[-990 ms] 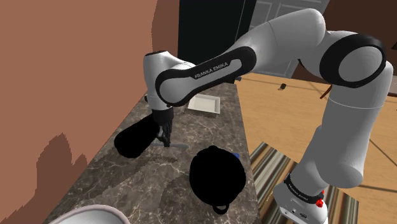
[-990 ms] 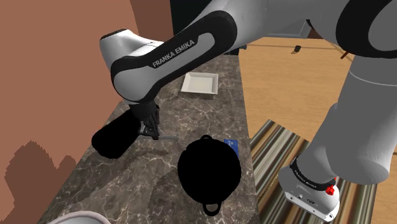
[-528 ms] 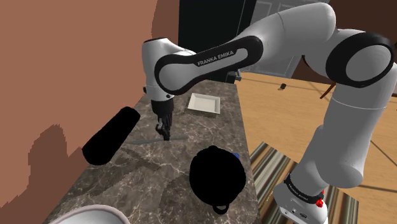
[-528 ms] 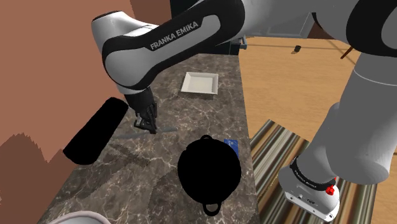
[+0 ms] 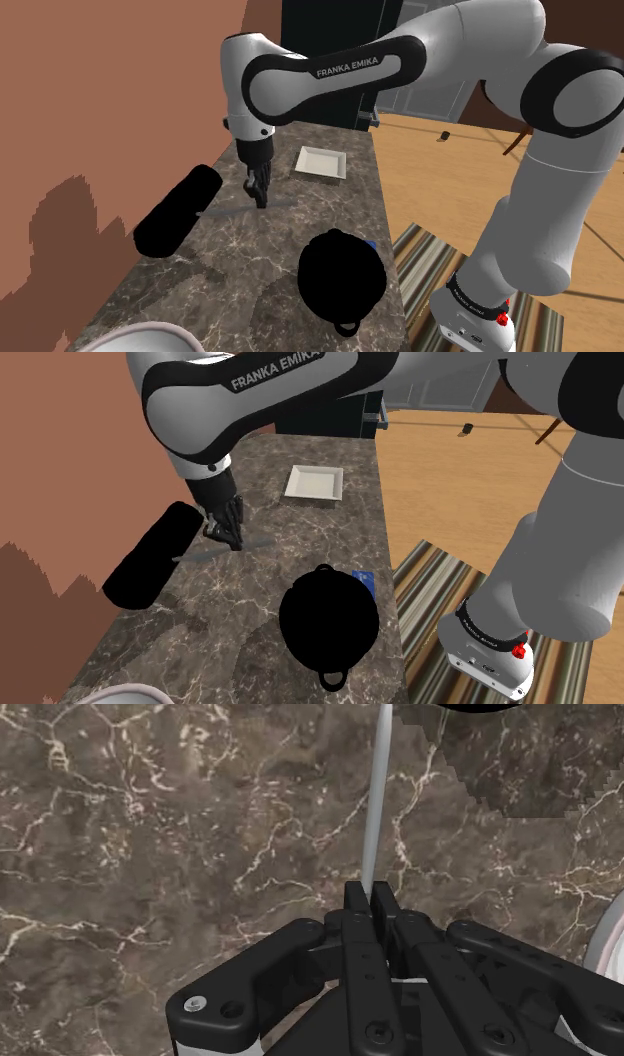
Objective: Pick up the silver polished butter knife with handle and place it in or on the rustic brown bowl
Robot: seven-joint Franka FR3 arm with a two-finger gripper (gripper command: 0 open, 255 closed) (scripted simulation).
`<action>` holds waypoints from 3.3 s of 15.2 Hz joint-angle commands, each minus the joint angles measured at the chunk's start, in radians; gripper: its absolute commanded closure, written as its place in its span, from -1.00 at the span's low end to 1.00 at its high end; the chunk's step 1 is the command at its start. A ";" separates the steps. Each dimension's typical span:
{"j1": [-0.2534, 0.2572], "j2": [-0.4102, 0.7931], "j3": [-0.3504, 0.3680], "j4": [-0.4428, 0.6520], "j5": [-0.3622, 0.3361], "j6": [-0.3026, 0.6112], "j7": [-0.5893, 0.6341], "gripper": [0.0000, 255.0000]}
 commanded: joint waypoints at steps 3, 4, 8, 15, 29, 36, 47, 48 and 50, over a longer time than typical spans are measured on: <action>0.001 -0.011 0.002 0.040 0.003 -0.050 0.006 1.00; 0.001 -0.013 0.002 0.052 0.003 -0.063 0.007 1.00; 0.001 -0.018 0.003 0.099 0.005 -0.115 0.011 1.00; -0.006 -0.228 0.013 -0.124 0.075 -0.092 0.000 1.00; 0.083 -0.788 0.014 -0.601 0.258 -0.151 0.006 1.00; 0.088 -0.779 0.031 -0.687 0.271 -0.057 -0.007 1.00; 0.092 -0.746 0.059 -0.792 0.291 0.080 -0.024 1.00; 0.092 -0.746 0.059 -0.792 0.291 0.080 -0.024 1.00; 0.092 -0.746 0.059 -0.792 0.291 0.080 -0.024 1.00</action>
